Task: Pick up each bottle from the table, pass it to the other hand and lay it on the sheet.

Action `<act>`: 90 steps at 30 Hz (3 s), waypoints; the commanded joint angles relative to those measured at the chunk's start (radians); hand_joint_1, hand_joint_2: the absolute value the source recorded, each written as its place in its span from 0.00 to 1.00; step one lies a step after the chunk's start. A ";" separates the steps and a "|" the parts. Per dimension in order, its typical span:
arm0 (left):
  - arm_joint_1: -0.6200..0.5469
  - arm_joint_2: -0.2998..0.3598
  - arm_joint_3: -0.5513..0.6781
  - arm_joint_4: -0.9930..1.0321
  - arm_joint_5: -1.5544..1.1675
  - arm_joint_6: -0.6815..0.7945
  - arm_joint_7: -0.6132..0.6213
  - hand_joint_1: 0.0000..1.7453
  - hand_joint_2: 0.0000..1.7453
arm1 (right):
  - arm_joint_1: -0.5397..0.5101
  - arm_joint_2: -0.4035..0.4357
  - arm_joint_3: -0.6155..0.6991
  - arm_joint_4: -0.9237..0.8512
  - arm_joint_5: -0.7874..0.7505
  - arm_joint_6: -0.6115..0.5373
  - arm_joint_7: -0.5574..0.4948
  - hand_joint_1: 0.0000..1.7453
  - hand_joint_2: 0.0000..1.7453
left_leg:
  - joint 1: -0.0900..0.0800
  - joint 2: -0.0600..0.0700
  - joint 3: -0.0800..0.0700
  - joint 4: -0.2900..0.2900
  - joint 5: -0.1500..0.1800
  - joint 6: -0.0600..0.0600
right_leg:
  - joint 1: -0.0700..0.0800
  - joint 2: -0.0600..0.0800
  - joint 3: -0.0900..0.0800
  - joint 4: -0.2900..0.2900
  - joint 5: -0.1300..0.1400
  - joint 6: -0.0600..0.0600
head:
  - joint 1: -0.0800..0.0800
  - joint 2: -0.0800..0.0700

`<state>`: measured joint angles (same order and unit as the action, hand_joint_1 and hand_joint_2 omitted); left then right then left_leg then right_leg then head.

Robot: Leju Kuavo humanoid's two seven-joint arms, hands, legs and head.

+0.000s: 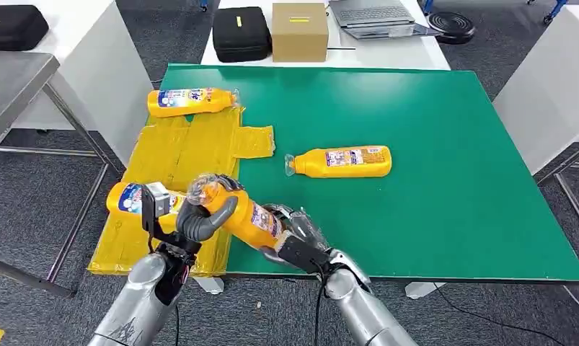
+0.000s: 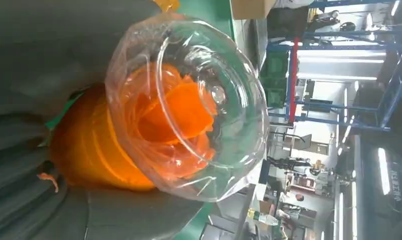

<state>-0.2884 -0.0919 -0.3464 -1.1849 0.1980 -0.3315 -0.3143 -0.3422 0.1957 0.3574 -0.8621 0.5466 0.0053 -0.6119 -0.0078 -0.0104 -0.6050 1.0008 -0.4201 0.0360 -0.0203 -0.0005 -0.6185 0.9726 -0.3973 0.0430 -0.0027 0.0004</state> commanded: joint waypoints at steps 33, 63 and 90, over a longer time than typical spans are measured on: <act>-0.024 -0.006 0.098 -0.061 0.346 -0.072 0.102 1.00 1.00 | -0.026 0.002 -0.070 -0.093 -0.159 0.073 -0.022 0.00 0.00 | 0.001 0.000 0.001 0.001 -0.001 -0.002 | 0.001 0.000 0.001 0.000 -0.001 -0.001 | 0.000 0.000; -0.218 0.099 0.205 -0.113 -0.175 0.396 -0.089 1.00 1.00 | 0.062 -0.054 -0.180 -0.184 -0.205 0.108 -0.033 0.00 0.00 | 0.002 0.000 0.002 0.001 -0.001 -0.002 | 0.002 -0.001 0.002 0.000 -0.001 -0.002 | 0.000 0.000; -0.345 0.079 0.007 0.313 -1.177 0.862 -0.029 1.00 1.00 | 0.135 -0.087 -0.194 -0.338 -0.199 0.147 -0.072 0.00 0.00 | 0.001 -0.003 0.003 0.000 0.000 -0.002 | 0.001 -0.004 0.004 0.000 -0.002 -0.001 | 0.000 0.000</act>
<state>-0.4994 -0.0027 -0.1957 -1.2077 -0.6206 0.3915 -0.4196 -0.2005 0.1328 0.1690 -1.1551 0.3544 0.1099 -0.6645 -0.0078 -0.0097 -0.6046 1.0010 -0.4197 0.0357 -0.0203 0.0000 -0.6194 0.9726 -0.3972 0.0430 -0.0031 0.0004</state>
